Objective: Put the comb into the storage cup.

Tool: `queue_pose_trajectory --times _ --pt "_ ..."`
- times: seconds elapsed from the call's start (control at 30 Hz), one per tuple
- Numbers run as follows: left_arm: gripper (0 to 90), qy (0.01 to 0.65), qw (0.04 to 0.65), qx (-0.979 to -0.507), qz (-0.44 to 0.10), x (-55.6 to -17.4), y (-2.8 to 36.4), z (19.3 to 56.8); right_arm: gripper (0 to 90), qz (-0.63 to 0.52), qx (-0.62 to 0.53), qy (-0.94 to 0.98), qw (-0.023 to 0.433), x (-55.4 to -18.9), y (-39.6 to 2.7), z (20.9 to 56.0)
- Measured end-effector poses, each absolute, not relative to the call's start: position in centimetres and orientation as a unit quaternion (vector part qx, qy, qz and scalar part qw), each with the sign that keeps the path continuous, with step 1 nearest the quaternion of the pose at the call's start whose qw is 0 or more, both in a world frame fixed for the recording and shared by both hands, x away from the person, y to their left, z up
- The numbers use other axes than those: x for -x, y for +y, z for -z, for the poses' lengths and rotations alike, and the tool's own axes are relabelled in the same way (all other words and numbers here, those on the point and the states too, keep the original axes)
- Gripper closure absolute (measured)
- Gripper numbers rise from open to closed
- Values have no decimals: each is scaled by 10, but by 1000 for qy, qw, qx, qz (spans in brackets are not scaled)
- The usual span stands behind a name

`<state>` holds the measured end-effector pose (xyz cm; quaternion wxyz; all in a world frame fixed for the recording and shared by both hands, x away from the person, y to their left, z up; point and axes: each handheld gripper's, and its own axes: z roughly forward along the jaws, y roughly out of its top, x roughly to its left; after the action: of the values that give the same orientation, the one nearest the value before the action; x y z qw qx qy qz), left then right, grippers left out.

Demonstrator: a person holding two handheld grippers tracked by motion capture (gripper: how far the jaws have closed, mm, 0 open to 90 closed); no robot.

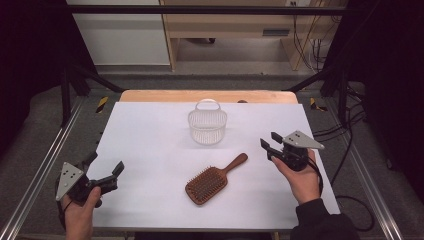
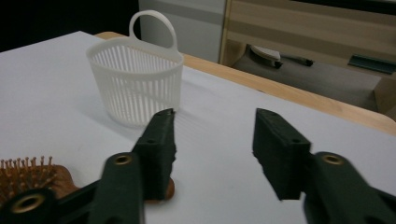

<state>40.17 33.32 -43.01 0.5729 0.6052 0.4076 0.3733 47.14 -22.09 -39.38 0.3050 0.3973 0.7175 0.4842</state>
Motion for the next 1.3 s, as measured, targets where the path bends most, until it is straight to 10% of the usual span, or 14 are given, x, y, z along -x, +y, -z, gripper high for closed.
queue_pose_trajectory --times 0.47,1.3 --pt "22 401 569 -611 -376 -400 330 430 900 -439 -368 773 271 -507 -172 409" --pt "24 397 569 -615 -375 -401 327 430 900 -318 -333 865 200 -531 -131 466"
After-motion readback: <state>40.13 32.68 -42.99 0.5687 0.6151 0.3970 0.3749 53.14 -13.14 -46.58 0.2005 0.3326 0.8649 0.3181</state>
